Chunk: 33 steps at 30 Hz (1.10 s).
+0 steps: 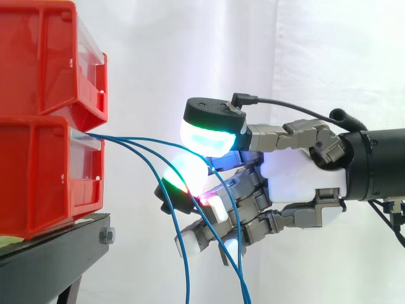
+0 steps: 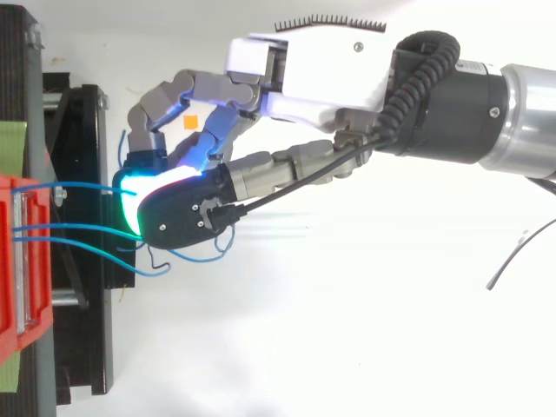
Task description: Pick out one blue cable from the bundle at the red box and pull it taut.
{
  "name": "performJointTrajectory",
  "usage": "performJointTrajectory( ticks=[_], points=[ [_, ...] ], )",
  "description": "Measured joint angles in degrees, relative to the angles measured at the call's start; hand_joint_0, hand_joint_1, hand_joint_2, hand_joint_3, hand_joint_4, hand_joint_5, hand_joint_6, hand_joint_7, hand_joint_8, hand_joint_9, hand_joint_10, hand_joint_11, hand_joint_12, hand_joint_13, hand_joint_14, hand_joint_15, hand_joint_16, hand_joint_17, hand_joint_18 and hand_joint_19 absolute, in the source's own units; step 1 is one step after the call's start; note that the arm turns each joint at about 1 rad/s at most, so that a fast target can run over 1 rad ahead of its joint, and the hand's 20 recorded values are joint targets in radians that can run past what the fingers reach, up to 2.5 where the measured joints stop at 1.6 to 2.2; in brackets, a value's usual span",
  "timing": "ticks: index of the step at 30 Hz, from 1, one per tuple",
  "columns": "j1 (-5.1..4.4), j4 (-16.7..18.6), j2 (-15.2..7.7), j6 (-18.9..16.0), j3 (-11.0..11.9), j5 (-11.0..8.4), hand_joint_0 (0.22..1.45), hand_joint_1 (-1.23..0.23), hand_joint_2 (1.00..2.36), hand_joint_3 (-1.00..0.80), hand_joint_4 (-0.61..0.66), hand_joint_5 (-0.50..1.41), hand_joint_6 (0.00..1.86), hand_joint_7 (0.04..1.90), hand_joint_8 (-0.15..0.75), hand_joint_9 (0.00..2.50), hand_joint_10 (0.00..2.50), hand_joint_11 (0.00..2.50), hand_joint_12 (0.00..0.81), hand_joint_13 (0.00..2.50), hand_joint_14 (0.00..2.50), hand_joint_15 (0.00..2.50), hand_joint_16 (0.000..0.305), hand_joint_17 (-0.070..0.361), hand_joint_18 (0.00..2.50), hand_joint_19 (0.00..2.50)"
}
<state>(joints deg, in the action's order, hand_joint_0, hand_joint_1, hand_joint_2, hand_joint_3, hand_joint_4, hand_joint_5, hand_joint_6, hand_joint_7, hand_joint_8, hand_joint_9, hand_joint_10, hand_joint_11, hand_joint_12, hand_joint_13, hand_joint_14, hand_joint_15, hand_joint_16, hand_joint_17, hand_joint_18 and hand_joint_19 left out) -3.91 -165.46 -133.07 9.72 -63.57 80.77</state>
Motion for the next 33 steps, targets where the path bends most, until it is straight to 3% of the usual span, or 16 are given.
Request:
performJointTrajectory(
  ticks=[12,19,21,33],
  points=[
    [-0.17,-0.43,0.0,-1.79,-0.05,0.0,0.66,-0.71,1.02,-0.16,-0.06,-0.2,0.91,1.14,0.309,0.97,0.02,0.82,0.311,0.82,0.01,0.37,0.042,0.094,0.85,0.7],
    [-0.28,-1.23,0.0,-4.79,-0.08,0.0,0.7,-0.74,1.02,-0.17,-0.14,-0.2,0.93,1.23,0.309,1.03,0.02,0.82,0.311,0.87,0.02,0.38,0.042,0.094,0.87,0.7],
    [-0.29,-1.68,0.0,-5.47,-0.12,0.0,0.72,-0.74,1.02,-0.18,-0.16,-0.2,0.93,1.28,0.309,1.04,0.02,0.83,0.31,0.87,0.01,0.38,0.042,0.094,0.88,0.71],
    [-0.14,-2.92,0.0,-8.41,-0.29,0.11,0.8,-0.7,1.0,-0.5,-0.21,-0.22,0.93,1.15,0.283,1.08,0.02,0.85,0.306,0.89,0.01,0.39,0.041,0.092,0.86,0.7]
  ],
)
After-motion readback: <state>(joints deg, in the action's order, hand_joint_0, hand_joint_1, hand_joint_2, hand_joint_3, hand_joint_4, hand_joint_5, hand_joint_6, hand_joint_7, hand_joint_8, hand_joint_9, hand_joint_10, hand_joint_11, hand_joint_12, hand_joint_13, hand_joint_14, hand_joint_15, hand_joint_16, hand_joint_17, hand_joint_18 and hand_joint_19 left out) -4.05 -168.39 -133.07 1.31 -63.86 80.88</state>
